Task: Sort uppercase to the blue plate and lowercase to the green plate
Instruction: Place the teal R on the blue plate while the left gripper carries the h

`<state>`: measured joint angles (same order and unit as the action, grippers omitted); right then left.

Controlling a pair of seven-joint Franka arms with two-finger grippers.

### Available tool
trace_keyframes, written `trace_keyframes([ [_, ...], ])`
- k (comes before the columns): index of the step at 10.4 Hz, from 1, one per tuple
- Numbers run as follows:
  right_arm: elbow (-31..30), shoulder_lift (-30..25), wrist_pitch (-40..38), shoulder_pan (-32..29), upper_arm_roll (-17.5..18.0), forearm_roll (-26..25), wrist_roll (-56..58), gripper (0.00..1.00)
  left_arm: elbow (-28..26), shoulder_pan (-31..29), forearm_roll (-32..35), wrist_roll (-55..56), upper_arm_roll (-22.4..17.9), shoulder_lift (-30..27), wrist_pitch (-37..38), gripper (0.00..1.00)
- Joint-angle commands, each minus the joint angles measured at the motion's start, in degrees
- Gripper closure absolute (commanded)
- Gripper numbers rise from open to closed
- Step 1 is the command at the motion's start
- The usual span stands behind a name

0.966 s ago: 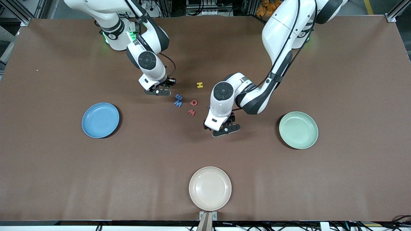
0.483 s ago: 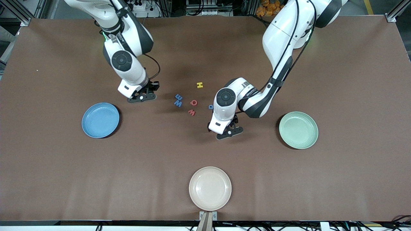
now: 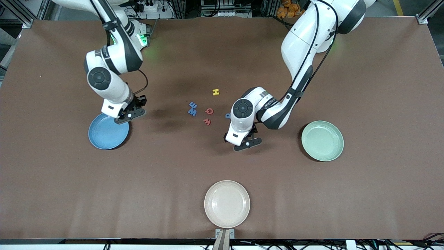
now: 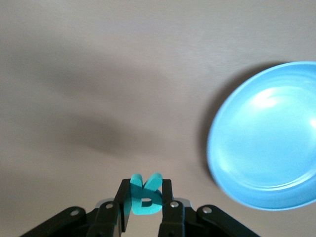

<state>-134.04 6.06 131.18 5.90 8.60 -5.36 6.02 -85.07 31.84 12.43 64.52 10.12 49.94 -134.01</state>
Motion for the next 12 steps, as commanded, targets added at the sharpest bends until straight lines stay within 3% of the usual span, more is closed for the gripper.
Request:
trace_keyframes([
  [1,-0.17,2.01,3.1,-4.38,-0.33,-2.9,8.09,0.87,0.96,0.59,1.81,1.4,0.16,1.13,-0.2,0.0],
  [4,-0.08,7.72,11.16,-10.44,-0.6,-2.91,26.51,0.87,1.66,1.38,1.81,1.4,0.16,1.21,-0.2,0.0],
  [8,-0.52,8.44,13.93,-13.98,-0.6,-2.38,34.94,0.79,2.37,1.38,1.98,0.79,-0.28,1.21,-0.29,0.0],
  [9,-0.52,8.44,13.93,-13.98,-0.6,-2.21,34.93,0.57,2.37,1.47,1.98,0.44,-0.63,1.21,-0.29,0.0],
  [10,-0.52,8.44,13.67,-13.72,-0.6,-2.12,34.76,0.42,2.37,1.47,1.98,0.35,-0.63,1.21,-0.29,0.0],
  [11,-0.43,8.44,13.66,-13.28,-0.6,-2.12,34.76,0.36,2.37,1.47,2.5,0.34,-0.63,1.3,-0.29,0.0],
  [12,-0.35,8.36,13.49,-12.93,-0.6,-2.12,34.76,0.31,2.37,1.38,2.6,0.69,-0.63,1.3,-0.29,0.45],
])
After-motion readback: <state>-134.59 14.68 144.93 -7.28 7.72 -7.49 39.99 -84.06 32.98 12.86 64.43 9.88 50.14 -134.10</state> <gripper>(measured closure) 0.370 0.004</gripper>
